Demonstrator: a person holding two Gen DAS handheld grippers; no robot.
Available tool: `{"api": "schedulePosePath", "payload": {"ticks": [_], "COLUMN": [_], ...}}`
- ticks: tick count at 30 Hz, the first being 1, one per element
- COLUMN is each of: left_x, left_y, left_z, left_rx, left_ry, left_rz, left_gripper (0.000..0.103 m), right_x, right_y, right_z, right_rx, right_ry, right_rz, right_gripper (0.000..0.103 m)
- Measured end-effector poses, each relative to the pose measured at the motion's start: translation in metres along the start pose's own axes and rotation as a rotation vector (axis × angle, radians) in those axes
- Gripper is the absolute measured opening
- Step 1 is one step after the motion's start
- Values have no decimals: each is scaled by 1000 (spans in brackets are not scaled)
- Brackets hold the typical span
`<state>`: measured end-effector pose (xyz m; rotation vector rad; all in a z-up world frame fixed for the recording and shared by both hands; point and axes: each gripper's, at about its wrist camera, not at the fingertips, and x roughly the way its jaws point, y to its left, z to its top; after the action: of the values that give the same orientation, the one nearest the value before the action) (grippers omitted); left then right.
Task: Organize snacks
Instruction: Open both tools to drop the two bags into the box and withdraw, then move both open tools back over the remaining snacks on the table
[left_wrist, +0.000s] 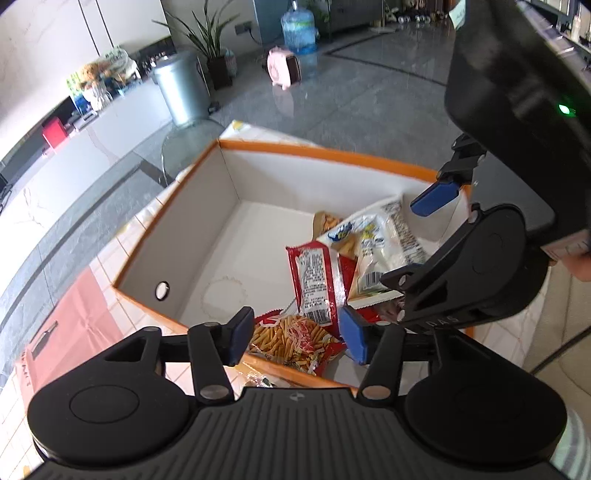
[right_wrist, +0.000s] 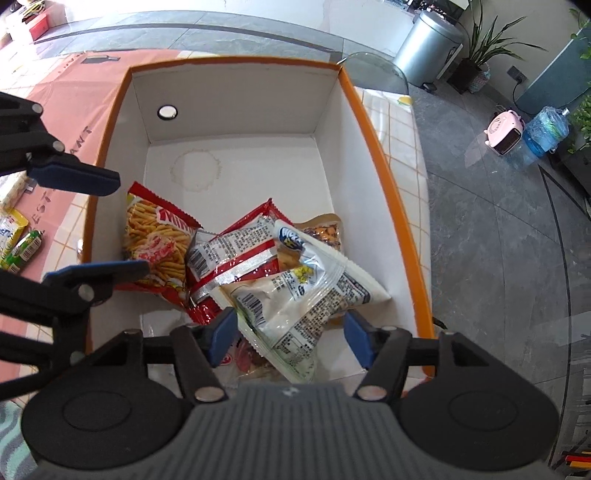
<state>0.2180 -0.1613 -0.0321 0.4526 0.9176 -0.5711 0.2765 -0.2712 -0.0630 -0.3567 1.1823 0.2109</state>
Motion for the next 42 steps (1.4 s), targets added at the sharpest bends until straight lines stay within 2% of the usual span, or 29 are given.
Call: {"api": "schedulePosePath", "payload": {"ticks": [6,11,17,22,24,29,33,42], "left_x": [-36,-69,-110,-133,-142,-156,-162,-163], "left_y": [6,13,25,32,33,35,45,79], "left_z": [-13,-38,-67,-93,-108,-140,-163,-209], "left_rx": [-61,-127,-190,-237,-241,-247,-269,-384], "left_ry": [-48,-65,-95,-85,-85,-55,-40,-3], "left_rz": [25,61,110,126,147,204,231,265], "left_gripper": [67,68,69,69,69,69,69,69], "right_x": [-30,-58,-85,-100,-106,-118,-120,-98], "right_y": [3,14,46,83,97,133,161,205], "right_z": [-5,-18,-37,-52,-57,-73,-85,-99], "right_rx": [64,141,170,183,196,226,234,324], "right_ry": [-35,-81,-141,-199,-219,-280,-318,-309], "right_rz": [-2,46,111,139,156,173,148,146], "right_gripper": [64,64,64,64,70,72,72,72]}}
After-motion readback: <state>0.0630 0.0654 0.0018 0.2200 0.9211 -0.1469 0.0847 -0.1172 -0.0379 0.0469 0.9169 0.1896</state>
